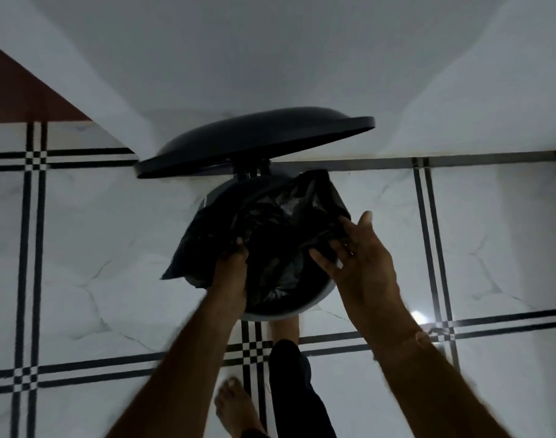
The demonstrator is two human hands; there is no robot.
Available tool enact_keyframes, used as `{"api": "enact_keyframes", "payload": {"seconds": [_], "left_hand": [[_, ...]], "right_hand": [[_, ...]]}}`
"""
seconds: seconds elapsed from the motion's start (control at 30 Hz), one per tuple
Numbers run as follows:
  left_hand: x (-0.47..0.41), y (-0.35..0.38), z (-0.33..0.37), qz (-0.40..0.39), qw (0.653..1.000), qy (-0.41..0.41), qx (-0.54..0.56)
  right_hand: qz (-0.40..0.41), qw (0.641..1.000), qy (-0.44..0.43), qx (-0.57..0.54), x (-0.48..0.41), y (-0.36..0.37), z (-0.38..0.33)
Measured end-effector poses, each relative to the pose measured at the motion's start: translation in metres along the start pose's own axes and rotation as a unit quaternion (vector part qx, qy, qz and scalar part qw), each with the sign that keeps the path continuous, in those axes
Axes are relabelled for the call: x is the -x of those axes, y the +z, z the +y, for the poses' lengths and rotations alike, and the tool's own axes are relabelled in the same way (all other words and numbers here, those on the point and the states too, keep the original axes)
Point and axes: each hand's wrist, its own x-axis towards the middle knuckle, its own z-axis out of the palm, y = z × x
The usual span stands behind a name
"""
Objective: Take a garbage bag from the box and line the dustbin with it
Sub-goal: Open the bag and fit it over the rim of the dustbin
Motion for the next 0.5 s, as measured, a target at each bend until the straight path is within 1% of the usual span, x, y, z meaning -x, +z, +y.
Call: {"api": "enact_keyframes", "payload": {"seconds": [0.1, 0.17, 0.2, 0.27, 0.33, 0.37, 0.43, 0.5], "left_hand": [[0.005, 0.049, -0.004, -0.135, 0.986, -0.091, 0.033], [0.005, 0.074, -0.01, -0.18, 0.973, -0.128, 0.062], [0.006, 0.082, -0.012, -0.18, 0.973, -0.126, 0.069], [0.007, 0.073, -0.008, -0.144, 0.984, -0.086, 0.066], [0.011, 0.043, 0.0, -0.085, 0.995, -0.041, 0.038], [0.012, 0.027, 0.003, -0.07, 0.996, -0.024, 0.041], [0.015, -0.01, 0.016, -0.065, 0.996, 0.015, 0.051], [0.02, -0.038, 0.027, -0.083, 0.993, 0.037, 0.069]], "right_hand": [[0.0, 0.999, -0.038, 0.003, 0.001, -0.004, -0.012], [0.001, 0.998, -0.047, 0.037, -0.003, -0.01, -0.017], [0.0, 0.997, -0.042, 0.064, -0.004, -0.014, -0.018], [-0.011, 0.995, -0.022, 0.096, -0.008, -0.018, -0.016], [-0.019, 0.993, -0.016, 0.113, -0.012, -0.016, -0.012], [-0.022, 0.992, -0.016, 0.123, -0.014, -0.015, -0.012], [-0.023, 0.991, -0.024, 0.133, -0.016, -0.008, -0.007], [0.004, 0.989, -0.048, 0.14, -0.017, -0.004, -0.003]]}}
